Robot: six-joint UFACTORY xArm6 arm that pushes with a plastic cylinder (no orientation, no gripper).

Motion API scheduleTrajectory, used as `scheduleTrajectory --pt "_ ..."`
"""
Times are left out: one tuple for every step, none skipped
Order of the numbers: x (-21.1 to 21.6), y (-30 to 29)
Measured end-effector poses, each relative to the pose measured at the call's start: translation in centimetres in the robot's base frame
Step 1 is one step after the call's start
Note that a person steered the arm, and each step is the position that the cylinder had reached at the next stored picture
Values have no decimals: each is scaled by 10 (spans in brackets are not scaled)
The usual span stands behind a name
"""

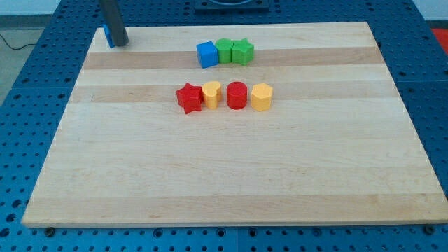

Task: Place your arm above the yellow hexagon

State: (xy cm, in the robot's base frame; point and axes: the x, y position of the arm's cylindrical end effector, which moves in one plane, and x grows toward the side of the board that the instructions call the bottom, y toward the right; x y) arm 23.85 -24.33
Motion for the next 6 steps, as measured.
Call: scheduleTrajectory --pt "5 0" --pt "17 0" --pt "18 0" --pt "18 0" --pt "43 3" --pt "109 10"
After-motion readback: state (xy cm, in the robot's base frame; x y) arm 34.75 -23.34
